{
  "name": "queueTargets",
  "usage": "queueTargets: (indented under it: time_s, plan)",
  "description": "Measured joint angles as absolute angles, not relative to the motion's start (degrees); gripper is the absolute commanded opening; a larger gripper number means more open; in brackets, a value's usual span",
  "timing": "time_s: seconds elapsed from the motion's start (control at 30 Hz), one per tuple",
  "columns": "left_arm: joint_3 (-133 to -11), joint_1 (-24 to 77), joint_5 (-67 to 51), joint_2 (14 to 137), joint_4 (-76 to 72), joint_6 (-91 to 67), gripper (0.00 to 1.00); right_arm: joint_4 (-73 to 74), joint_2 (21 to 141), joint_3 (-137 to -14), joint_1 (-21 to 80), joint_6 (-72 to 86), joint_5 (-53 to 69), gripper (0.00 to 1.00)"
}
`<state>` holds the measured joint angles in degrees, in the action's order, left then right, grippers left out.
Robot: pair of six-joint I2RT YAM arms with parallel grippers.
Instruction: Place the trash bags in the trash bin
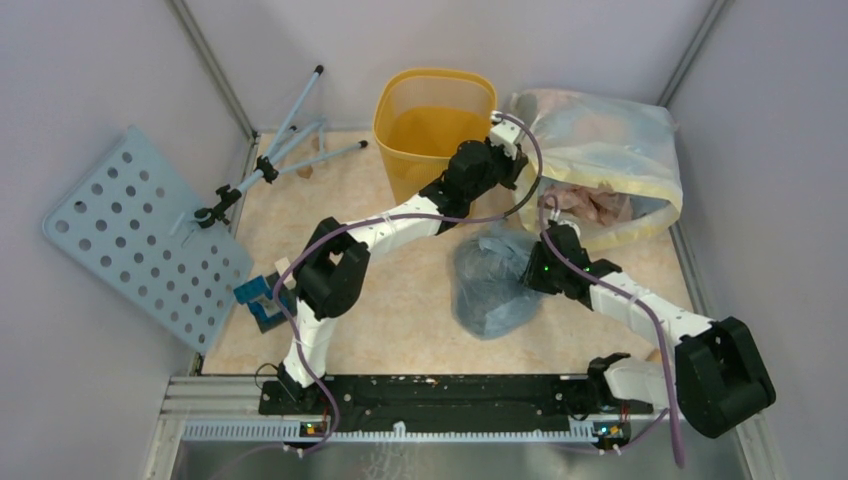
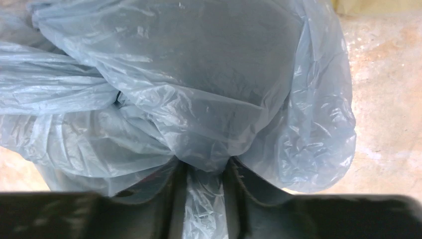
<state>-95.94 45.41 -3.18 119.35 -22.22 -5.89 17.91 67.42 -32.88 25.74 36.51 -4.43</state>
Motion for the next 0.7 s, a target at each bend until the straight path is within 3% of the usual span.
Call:
queueTargets:
  time_s: [0.1, 0.23, 0.43, 0.7]
  plan:
    - [-95.94, 45.41, -3.2, 119.35, -22.2, -5.87, 0.0, 17.72, 66.76, -32.88, 25.76, 36.03, -4.12, 0.08]
    - [-95.94, 45.32, -3.18, 119.35, -22.2, -5.82, 0.0, 21.39, 62.65, -33.98, 25.76, 34.94, -3.31, 0.0]
    - [-95.94, 44.91, -3.18, 119.35, -21.76, -5.56, 0.0, 31.29, 53.54, -45.93, 25.76, 32.67, -3.64, 0.0]
    - [-96.01, 44.25, -3.22, 119.35, -21.23, -4.67, 0.0, 39.9, 46.68, -64.51, 25.76, 29.23, -13.82, 0.0]
